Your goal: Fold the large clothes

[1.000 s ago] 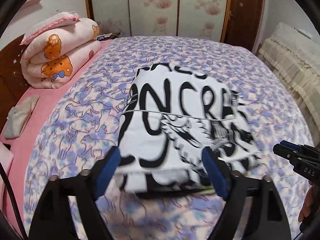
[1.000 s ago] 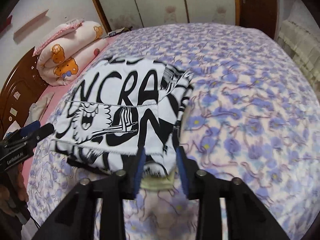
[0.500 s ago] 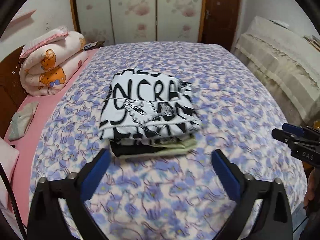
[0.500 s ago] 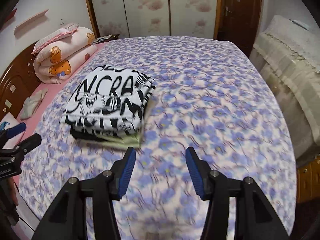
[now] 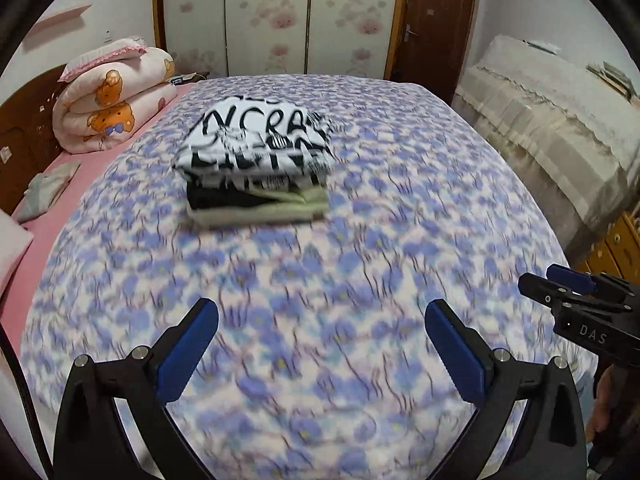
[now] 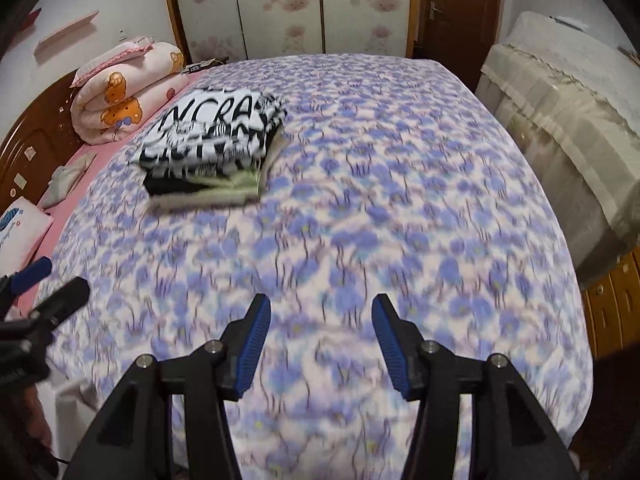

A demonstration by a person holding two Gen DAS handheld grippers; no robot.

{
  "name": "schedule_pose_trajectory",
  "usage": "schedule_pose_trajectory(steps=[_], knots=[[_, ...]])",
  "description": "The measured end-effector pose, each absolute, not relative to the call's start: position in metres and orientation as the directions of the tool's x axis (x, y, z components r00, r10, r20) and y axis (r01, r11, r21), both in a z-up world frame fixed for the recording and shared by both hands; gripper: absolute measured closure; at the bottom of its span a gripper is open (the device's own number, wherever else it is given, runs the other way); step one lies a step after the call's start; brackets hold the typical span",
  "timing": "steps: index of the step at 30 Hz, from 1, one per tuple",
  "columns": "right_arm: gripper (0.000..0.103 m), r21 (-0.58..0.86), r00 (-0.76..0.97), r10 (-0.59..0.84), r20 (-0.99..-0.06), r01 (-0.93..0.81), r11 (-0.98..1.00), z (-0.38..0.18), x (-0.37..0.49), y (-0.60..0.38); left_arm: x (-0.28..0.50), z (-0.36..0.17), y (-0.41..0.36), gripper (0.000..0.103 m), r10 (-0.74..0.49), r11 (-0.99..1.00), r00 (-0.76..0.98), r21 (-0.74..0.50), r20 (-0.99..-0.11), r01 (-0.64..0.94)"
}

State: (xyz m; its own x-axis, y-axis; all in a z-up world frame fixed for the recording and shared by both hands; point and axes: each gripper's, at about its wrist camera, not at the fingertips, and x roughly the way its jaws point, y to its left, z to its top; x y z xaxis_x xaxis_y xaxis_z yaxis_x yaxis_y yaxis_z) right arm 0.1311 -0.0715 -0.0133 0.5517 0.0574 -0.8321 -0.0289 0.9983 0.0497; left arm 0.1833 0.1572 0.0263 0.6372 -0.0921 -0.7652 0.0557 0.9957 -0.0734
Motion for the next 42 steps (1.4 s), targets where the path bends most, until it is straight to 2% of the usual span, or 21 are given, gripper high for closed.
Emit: schedule_pose_trajectory(steps=[6, 14, 18, 24, 42], knots=[[0.05, 0.07, 0.557, 0.062, -0.828, -0.006, 0.998, -0.033, 0.071, -0.074, 0.131, 0.002, 0.135, 0.001, -0.112, 0.993, 0.632, -0.115, -0.767, 0.036], [0.05, 0.095, 0.593, 0.059, -0.803, 0.03, 0.995, -0.037, 0.028, -0.073, 0.099, 0.0, 0.123, 0.001, -0.093, 0.994, 0.65, -0.109, -0.754, 0.016], [0.05, 0.125, 0.601, 0.078, -0.796, 0.037, 0.991, -0.039, 0.019, -0.07, 0.093, -0.002, 0.121, 0.001, -0.1, 0.993, 0.642, -0.112, -0.76, 0.022], [0.049, 0.098, 0.621, 0.051, -0.782, 0.042, 0.994, -0.04, 0.013, -0.066, 0.089, -0.009, 0.116, 0.001, -0.088, 0.995, 0.634, -0.1, -0.768, 0.016], [0.049, 0.137, 0.595, 0.064, -0.801, 0.079, 0.987, -0.058, 0.012, -0.073, 0.095, -0.028, 0.114, 0.001, -0.096, 0.993, 0.59, -0.116, -0.802, 0.004]])
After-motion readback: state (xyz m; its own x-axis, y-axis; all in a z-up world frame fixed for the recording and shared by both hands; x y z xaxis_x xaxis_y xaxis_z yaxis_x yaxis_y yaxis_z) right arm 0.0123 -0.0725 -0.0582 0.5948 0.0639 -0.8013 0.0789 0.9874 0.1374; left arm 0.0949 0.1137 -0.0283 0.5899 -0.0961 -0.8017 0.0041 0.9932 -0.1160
